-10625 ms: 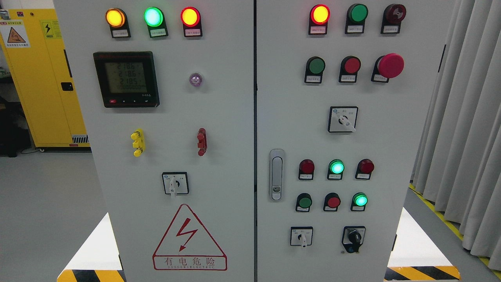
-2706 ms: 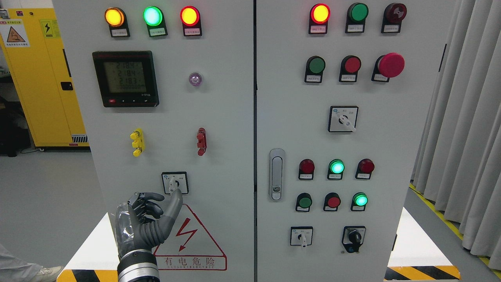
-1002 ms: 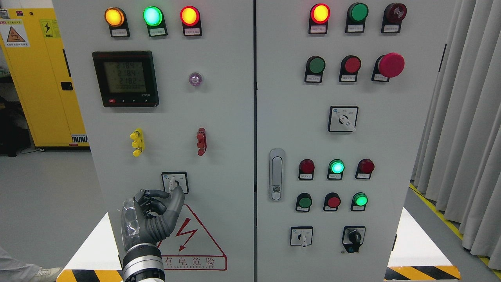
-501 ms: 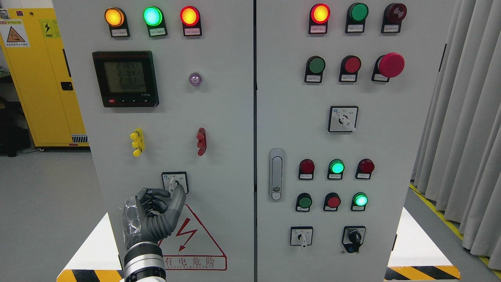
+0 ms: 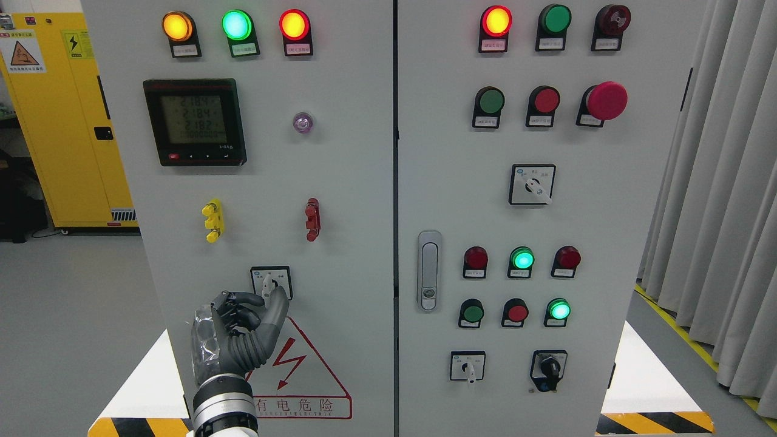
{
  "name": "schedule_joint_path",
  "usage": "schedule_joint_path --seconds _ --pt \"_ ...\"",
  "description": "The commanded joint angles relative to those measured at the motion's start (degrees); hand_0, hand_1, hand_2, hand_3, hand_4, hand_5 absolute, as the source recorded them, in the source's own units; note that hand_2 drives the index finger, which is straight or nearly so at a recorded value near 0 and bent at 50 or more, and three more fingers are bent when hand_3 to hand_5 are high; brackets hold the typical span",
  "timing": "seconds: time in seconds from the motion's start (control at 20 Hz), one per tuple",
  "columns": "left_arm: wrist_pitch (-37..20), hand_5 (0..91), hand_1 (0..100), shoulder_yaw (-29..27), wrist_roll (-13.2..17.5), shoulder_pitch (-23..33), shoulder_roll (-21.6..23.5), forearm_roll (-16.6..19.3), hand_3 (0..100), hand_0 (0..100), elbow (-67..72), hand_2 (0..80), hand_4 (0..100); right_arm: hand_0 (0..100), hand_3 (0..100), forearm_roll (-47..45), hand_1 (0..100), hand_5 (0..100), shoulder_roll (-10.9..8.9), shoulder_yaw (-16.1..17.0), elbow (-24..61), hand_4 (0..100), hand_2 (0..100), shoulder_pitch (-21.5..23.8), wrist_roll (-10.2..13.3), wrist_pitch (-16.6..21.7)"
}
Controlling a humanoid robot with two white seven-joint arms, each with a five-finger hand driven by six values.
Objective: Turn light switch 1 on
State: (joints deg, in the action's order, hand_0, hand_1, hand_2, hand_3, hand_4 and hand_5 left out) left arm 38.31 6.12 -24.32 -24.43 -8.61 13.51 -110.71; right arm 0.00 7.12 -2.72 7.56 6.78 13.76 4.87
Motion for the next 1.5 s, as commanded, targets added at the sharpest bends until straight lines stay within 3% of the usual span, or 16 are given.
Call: schedule_joint_path --seconds 0.0,1.45 --pt "0.1 81.4 73 0.0 0.1 -0.1 0.0 0.0 93 24 0.1 63.2 85 0 0 -1.7 50 0 0.00 0.0 0.0 0 4 0.0 0.0 0.0" --pt "0.2 81.9 70 0.0 0.1 -0.4 0.0 0.2 93 26 0.8 64.6 86 0 0 -1.7 50 0 0.00 0.0 0.0 0 4 0.0 0.0 0.0"
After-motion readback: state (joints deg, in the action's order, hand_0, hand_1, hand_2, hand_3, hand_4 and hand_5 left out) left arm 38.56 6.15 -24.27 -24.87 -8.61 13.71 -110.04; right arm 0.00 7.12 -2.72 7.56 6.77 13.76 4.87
